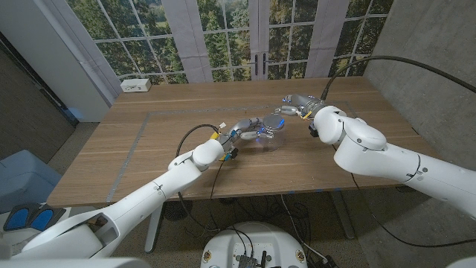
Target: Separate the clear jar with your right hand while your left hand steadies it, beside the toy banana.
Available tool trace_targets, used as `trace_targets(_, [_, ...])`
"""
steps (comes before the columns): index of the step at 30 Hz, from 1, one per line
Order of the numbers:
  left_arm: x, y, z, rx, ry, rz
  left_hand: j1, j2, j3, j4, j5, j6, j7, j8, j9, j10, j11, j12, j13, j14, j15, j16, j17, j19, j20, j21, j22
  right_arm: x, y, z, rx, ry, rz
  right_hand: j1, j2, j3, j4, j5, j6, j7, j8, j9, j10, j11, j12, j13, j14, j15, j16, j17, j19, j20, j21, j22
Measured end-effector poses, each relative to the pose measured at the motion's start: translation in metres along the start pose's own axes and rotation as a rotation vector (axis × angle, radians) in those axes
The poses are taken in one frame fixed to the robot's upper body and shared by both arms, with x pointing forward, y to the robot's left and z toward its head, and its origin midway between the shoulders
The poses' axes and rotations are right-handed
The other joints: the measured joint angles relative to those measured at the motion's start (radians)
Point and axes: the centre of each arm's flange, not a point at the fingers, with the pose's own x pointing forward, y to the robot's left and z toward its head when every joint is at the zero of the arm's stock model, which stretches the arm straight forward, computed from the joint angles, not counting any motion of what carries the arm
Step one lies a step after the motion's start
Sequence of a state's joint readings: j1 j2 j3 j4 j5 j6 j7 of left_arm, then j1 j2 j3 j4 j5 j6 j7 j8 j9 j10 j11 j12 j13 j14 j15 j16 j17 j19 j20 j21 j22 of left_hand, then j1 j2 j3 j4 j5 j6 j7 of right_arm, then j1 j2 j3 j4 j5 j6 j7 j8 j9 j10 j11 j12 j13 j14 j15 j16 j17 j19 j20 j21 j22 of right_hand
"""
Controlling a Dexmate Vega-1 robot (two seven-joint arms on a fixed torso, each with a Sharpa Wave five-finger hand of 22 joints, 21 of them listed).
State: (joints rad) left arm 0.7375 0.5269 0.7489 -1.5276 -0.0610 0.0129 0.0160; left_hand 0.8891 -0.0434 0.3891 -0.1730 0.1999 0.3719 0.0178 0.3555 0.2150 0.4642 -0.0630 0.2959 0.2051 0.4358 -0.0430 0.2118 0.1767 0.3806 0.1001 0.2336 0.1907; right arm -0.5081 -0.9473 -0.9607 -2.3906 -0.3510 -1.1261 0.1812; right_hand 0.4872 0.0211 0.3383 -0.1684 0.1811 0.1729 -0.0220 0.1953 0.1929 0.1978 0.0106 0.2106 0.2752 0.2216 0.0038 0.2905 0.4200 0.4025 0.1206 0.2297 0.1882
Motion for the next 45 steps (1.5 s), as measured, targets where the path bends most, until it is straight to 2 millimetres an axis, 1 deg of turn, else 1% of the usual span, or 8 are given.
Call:
trace_targets(3, [0.002, 0.000, 0.000, 0.001, 0.001, 0.000, 0.001, -0.001, -0.001, 0.001, 0.000, 0.000, 0.000, 0.000, 0.000, 0.004, -0.004, -0.003, 0.000, 0.000, 0.000, -0.002, 0.000, 0.000, 0.000, -0.001, 0.000, 0.000, 0.001, -0.004, -0.002, 0.020, 0.015, 0.015, -0.015, 0.000, 0.000, 0.000, 0.004, -0.022, 0.000, 0.000, 0.000, 0.000, 0.002, 0.002, 0.011, 0.003, 0.010, 0.001, 0.012, -0.003, 0.002, 0.000])
trace_targets(12, [0.006, 0.000, 0.000, 0.007, 0.007, -0.013, 0.001, -0.001, -0.001, 0.001, -0.004, 0.000, 0.000, 0.000, 0.000, 0.004, -0.004, -0.006, -0.001, 0.000, 0.000, -0.002, 0.000, 0.000, 0.000, -0.001, 0.000, 0.005, 0.000, 0.006, -0.075, 0.043, 0.061, 0.025, -0.006, 0.000, 0.000, 0.000, -0.007, -0.043, 0.000, 0.000, -0.006, 0.005, 0.005, 0.006, 0.000, 0.022, 0.011, 0.008, 0.017, 0.007, 0.007, 0.000])
trace_targets(20, [0.007, -0.001, 0.000, 0.009, 0.011, -0.019, -0.001, 0.000, -0.001, 0.001, -0.003, 0.000, 0.000, 0.000, 0.000, 0.005, -0.009, -0.011, -0.002, 0.000, 0.000, -0.002, 0.000, -0.005, -0.005, -0.001, 0.000, 0.009, -0.003, 0.006, -0.110, 0.097, 0.065, 0.033, -0.014, -0.003, 0.003, 0.000, -0.033, -0.036, 0.000, 0.000, -0.020, 0.009, 0.005, 0.011, -0.002, 0.027, 0.011, 0.013, 0.035, 0.018, 0.013, 0.000])
trace_targets(21, [0.007, -0.002, 0.000, 0.009, 0.011, -0.019, -0.001, 0.000, -0.001, 0.001, -0.003, 0.000, 0.000, 0.000, 0.000, 0.005, -0.009, -0.011, -0.003, 0.000, 0.000, -0.002, 0.000, -0.005, -0.005, -0.001, 0.000, 0.012, 0.001, 0.017, -0.154, 0.084, 0.069, 0.033, -0.014, -0.004, 0.004, 0.000, -0.034, -0.037, 0.000, 0.000, -0.020, 0.009, 0.005, 0.011, 0.000, 0.029, 0.011, 0.014, 0.043, 0.017, 0.015, 0.000])
trace_targets(28, [0.007, -0.003, -0.001, 0.012, 0.017, -0.022, -0.001, 0.000, -0.001, 0.001, -0.003, 0.000, 0.000, 0.000, -0.001, 0.003, -0.011, -0.013, -0.003, -0.005, -0.005, -0.002, 0.000, -0.005, -0.005, -0.001, 0.000, 0.013, 0.006, 0.020, -0.190, 0.098, 0.072, 0.046, -0.027, -0.011, 0.011, 0.000, -0.034, -0.037, 0.000, 0.000, -0.020, 0.009, 0.005, 0.013, 0.018, 0.025, 0.018, 0.016, 0.057, 0.017, 0.018, 0.001])
trace_targets(38, [0.004, -0.004, -0.003, 0.015, 0.024, -0.017, -0.001, 0.000, -0.001, 0.001, -0.003, 0.000, 0.000, 0.000, -0.002, 0.002, -0.012, -0.014, -0.003, -0.009, -0.002, -0.010, 0.000, -0.005, -0.005, -0.001, 0.000, 0.015, 0.014, 0.034, -0.254, 0.073, 0.101, 0.035, -0.038, -0.021, 0.013, 0.005, -0.048, -0.059, 0.000, 0.000, -0.030, 0.009, 0.005, 0.015, 0.013, 0.031, 0.018, 0.020, 0.060, 0.020, 0.019, 0.005])
trace_targets(42, [0.003, -0.005, -0.003, 0.015, 0.025, -0.018, -0.001, 0.000, -0.001, 0.001, -0.003, 0.000, -0.001, 0.000, -0.002, 0.002, -0.013, -0.014, -0.003, -0.009, -0.002, -0.010, 0.000, -0.005, -0.005, -0.001, 0.000, 0.015, 0.016, 0.031, -0.246, 0.087, 0.114, 0.035, -0.038, -0.024, 0.015, 0.005, -0.048, -0.059, 0.000, 0.005, -0.023, 0.016, 0.011, 0.020, 0.049, 0.019, 0.034, 0.026, 0.103, 0.015, 0.033, 0.005])
trace_targets(45, [0.003, -0.005, -0.004, 0.017, 0.026, -0.015, -0.001, 0.000, -0.001, 0.001, -0.003, 0.000, -0.001, 0.000, -0.002, 0.000, -0.014, -0.014, -0.003, -0.009, -0.002, -0.010, 0.000, -0.005, -0.005, -0.001, 0.000, 0.017, 0.017, 0.040, -0.276, 0.078, 0.121, 0.035, -0.038, -0.026, 0.018, 0.005, -0.044, -0.063, 0.005, 0.005, -0.010, 0.014, 0.015, 0.024, 0.074, 0.009, 0.046, 0.032, 0.131, 0.007, 0.045, 0.005])
